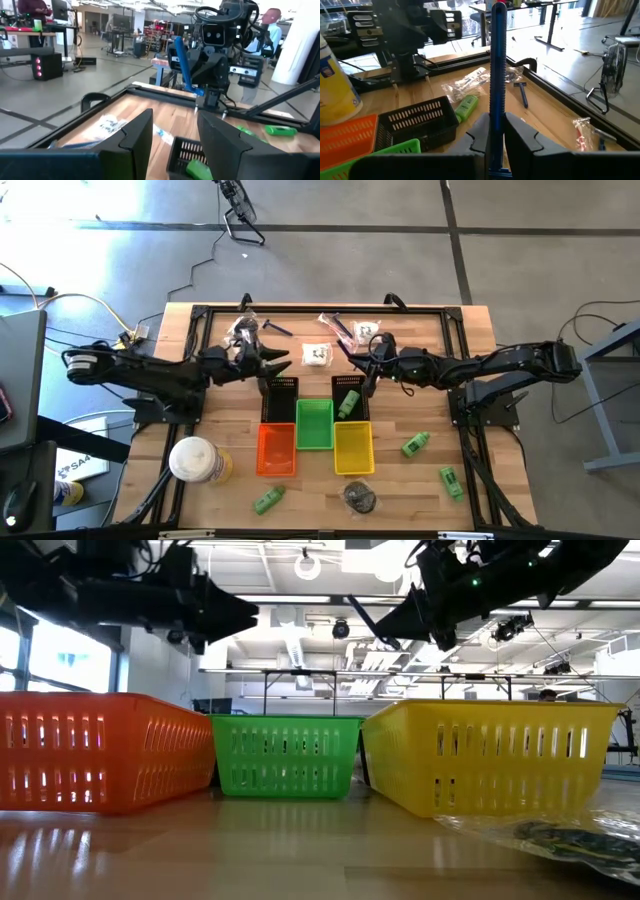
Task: Pick & Place Travel size toiletries
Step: Put the right blue razor into the left black bin
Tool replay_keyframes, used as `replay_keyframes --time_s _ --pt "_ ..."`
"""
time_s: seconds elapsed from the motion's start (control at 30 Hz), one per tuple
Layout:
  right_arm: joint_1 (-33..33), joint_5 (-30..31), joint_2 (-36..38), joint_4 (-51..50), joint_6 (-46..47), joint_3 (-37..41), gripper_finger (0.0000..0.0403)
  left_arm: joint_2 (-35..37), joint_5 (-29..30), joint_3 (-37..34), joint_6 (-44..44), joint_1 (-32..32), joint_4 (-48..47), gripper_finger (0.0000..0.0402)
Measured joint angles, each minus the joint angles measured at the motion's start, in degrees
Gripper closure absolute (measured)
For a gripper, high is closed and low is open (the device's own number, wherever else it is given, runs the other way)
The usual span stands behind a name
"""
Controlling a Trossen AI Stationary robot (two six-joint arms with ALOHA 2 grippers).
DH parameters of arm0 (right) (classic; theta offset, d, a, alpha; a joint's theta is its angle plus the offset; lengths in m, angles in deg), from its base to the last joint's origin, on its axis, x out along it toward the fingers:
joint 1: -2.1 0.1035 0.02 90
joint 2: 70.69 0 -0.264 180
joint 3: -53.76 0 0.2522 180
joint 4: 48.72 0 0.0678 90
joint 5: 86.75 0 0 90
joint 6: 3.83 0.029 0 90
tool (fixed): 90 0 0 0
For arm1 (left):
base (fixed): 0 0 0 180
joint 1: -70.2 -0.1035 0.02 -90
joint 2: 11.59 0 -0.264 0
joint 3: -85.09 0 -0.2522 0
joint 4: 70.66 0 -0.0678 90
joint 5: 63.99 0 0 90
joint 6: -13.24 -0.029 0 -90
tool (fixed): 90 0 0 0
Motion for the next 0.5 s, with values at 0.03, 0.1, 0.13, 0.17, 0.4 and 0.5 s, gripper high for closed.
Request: replay_keyframes --time_s 0.03,0.1,0.13,0.17,0.4,0.5 --pt "0.0 -0.2 0.0 0.9 -0.5 0.0 0.0370 -0.8 0.0 0.9 0.0 0.0 0.0 0.0250" --pt "0.0 -1.7 0.0 2.6 -1.2 0.0 0.0370 -2.2 -0.1 2.6 0.0 0.0 0.0 0.0250" --pt "0.0 -2.5 0.0 3.4 -1.8 0.0 0.0370 -2.9 -0.3 3.4 0.0 0.0 0.0 0.0250" --pt "0.0 -3.0 0.0 4.0 -2.1 0.0 0.0370 -3.6 -0.8 4.1 -0.1 0.0 0.0 0.0250" --pt "0.0 -4.8 0.0 5.2 -2.3 0.0 0.0370 -5.7 -5.7 7.8 -1.3 0.0 0.0 0.0250" --pt "0.0 -5.9 -1.1 6.9 -2.3 0.0 0.0370 -5.7 -6.3 8.7 -2.0 -0.7 0.0 0.0250"
